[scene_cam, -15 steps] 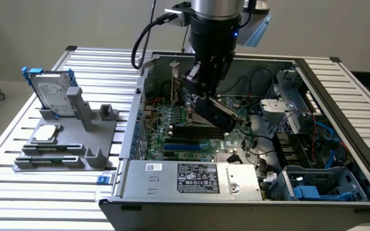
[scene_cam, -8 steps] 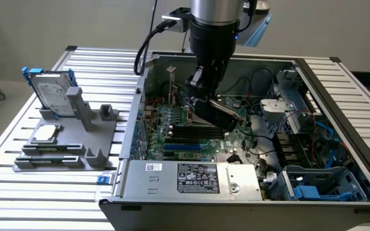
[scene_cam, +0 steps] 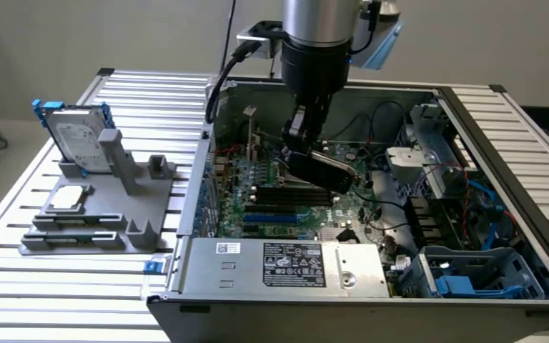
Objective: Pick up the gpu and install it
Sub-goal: 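Insert the gpu into the slot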
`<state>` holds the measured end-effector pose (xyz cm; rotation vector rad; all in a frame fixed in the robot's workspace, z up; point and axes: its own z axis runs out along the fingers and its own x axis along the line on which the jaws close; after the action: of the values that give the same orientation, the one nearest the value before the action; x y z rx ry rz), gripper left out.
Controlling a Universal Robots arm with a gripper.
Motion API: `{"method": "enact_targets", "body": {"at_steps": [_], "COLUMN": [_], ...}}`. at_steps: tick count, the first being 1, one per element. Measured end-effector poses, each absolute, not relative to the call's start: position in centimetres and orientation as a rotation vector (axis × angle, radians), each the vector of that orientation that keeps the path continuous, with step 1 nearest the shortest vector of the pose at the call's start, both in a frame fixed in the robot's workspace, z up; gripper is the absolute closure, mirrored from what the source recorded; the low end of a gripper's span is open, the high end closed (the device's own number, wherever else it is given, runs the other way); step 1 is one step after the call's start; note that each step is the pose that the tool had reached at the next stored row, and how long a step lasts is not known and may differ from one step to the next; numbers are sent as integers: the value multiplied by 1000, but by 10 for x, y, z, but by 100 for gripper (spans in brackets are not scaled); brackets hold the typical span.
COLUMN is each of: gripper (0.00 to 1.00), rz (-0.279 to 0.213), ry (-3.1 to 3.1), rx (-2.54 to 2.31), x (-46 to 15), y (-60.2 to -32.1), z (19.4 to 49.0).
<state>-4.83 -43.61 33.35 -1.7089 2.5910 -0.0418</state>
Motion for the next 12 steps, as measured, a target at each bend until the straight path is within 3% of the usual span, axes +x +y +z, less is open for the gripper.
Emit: {"method": "enact_targets", "body": {"at_steps": [12], "gripper": [74], "rz": [-30], "ry": [2385], "rx": [-1978], "x": [-48], "y": [-436], "z": [328]}}
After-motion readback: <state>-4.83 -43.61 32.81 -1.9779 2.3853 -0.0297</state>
